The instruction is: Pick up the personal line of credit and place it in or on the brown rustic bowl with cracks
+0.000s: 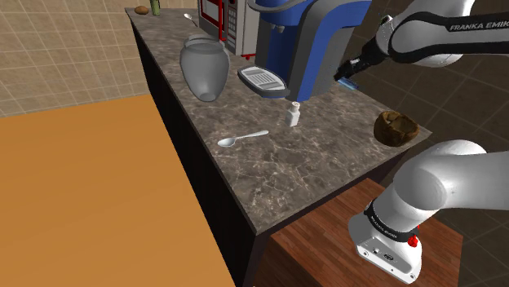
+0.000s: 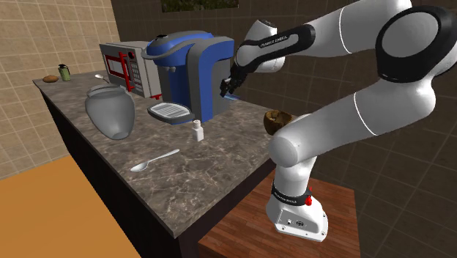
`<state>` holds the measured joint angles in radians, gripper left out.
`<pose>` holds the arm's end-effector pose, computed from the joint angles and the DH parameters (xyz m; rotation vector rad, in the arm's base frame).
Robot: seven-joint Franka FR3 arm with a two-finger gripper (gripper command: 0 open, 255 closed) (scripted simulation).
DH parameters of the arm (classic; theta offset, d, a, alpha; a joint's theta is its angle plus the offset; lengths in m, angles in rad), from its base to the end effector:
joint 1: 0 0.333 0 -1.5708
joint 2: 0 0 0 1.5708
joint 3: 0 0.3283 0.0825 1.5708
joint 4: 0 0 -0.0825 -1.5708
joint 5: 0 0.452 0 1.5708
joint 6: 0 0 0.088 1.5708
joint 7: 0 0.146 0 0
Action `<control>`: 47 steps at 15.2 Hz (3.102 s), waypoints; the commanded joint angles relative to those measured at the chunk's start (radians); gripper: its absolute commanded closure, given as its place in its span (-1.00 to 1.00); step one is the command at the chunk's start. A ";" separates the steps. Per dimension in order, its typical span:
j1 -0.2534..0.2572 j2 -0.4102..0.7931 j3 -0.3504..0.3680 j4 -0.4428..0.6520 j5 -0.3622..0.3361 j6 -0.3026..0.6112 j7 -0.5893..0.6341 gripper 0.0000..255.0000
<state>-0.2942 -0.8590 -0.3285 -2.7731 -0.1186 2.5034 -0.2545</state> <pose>0.3476 -0.2314 0.4477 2.9130 -0.3741 0.8757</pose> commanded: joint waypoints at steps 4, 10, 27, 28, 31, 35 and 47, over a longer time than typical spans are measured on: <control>-0.086 -0.159 -0.086 -0.048 -0.043 -0.117 -0.110 1.00; -0.197 -0.297 -0.205 -0.042 -0.098 -0.275 -0.257 1.00; -0.339 -0.358 -0.429 -0.105 -0.223 -0.298 -0.456 1.00; -0.343 -0.355 -0.439 -0.115 -0.230 -0.285 -0.461 1.00; -0.355 -0.341 -0.469 -0.146 -0.250 -0.246 -0.475 1.00; -0.360 -0.332 -0.486 -0.162 -0.261 -0.224 -0.484 1.00; -0.373 -0.363 -0.468 -0.145 -0.249 -0.274 -0.486 -1.00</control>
<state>-0.6612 -1.2067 -0.8050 -2.9284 -0.3740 2.2579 -0.7386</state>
